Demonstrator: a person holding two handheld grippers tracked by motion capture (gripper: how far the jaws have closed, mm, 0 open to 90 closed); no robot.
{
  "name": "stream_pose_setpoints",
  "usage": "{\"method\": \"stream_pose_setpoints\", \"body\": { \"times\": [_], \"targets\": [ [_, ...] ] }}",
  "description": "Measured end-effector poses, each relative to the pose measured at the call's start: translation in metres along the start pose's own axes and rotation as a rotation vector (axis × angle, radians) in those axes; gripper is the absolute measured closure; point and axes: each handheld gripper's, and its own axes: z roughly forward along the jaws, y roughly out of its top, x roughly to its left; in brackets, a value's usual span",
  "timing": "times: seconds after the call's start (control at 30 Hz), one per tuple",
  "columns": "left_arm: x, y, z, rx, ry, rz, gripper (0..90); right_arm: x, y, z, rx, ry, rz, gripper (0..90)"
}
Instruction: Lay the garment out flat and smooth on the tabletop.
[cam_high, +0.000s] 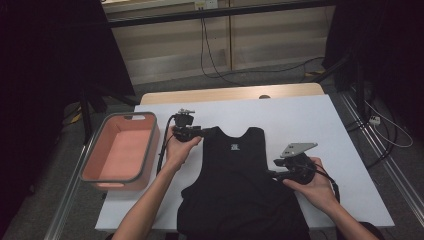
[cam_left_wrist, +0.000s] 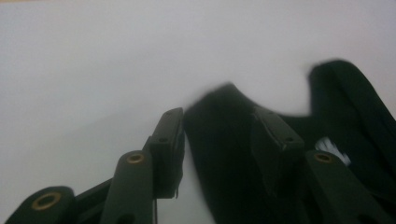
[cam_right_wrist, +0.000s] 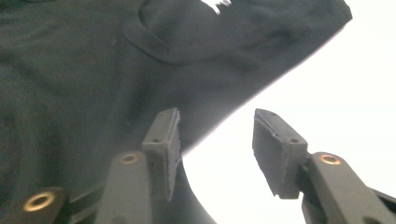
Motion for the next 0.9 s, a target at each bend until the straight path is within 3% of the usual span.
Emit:
{"method": "stream_pose_setpoints", "body": {
  "times": [0.1,0.17,0.27,0.43,0.5,0.53,0.6,0.7,0.9],
  "targets": [
    [-0.005,-0.016,-0.022,0.006,-0.003,0.029,53.3,-0.005,-0.007,-0.008,0.028,-0.003,0.004,57.3],
    [-0.007,-0.025,-0.033,0.028,0.004,0.071,52.4,-0.006,-0.013,-0.014,0.041,0.002,0.011,57.3],
    [-0.011,-0.043,-0.047,0.051,-0.008,0.084,50.6,-0.005,-0.024,-0.022,0.058,0.02,0.019,55.4],
    [-0.024,-0.07,-0.062,0.081,-0.021,0.151,46.0,-0.004,-0.037,-0.018,0.1,0.012,0.035,52.9],
    [-0.026,-0.075,-0.069,0.075,-0.028,0.17,44.7,-0.002,-0.036,-0.016,0.105,-0.003,0.019,61.5],
    [-0.026,-0.077,-0.071,0.069,-0.028,0.175,43.4,-0.002,-0.035,-0.016,0.113,0.01,0.015,73.7],
    [-0.026,-0.081,-0.075,0.06,-0.026,0.188,42.6,0.001,-0.033,-0.014,0.106,0.042,0.016,84.3],
    [-0.027,-0.084,-0.076,0.063,-0.038,0.195,42.5,0.004,-0.027,-0.011,0.104,-0.003,0.0,86.3],
    [-0.024,-0.083,-0.075,0.051,-0.035,0.181,42.1,-0.002,-0.012,0.004,0.081,-0.027,0.018,86.3]
  ]
}}
